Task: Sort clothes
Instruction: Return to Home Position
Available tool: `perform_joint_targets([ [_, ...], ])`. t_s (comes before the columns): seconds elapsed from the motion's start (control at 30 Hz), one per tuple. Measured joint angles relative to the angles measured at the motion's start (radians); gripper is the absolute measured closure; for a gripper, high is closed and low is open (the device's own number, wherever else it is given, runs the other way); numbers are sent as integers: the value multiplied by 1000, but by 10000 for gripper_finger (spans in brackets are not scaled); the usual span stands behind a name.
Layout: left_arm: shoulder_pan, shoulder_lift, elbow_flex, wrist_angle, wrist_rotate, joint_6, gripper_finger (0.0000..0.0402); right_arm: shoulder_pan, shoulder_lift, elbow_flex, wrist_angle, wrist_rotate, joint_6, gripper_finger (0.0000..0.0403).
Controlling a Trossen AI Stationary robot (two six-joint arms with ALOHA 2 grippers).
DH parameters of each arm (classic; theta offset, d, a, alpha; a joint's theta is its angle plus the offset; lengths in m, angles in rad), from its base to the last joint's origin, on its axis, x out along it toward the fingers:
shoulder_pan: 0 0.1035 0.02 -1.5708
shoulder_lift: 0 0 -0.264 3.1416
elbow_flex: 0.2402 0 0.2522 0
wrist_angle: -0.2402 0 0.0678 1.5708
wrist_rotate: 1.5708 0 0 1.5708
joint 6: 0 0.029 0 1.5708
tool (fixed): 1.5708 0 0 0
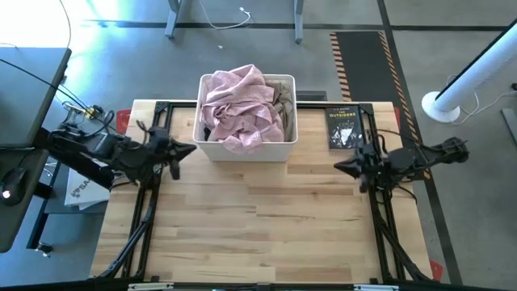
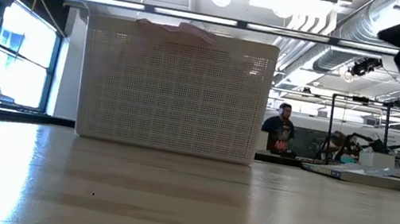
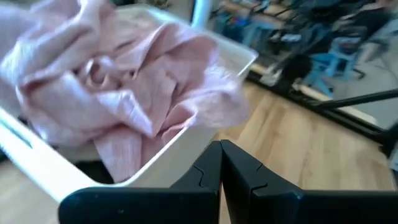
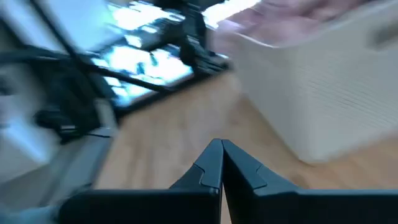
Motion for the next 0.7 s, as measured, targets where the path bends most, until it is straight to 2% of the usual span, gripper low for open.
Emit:
perform_joint_targets([
  [0.07, -36, -37, -11, 8, -35, 38, 401, 0, -56, -59, 104, -77, -58, 403],
  [0.17, -74, -114, -88, 65, -70, 89, 401, 0, -112, -126, 224, -176, -115, 403],
  [0.37, -72, -296, -335, 286, -2, 176, 401, -1, -162, -206, 365, -281, -163, 403],
  [0.47, -27, -362, -445, 473, 110, 212, 401, -5, -166, -225, 416, -335, -184, 403],
  [0.57, 42, -366, -553, 666, 262, 225, 401, -18, -165, -232, 474, -369, -220, 403],
  [0.7, 149, -355, -616, 700, 387, 219, 401, -44, -165, -232, 496, -463, -249, 403],
])
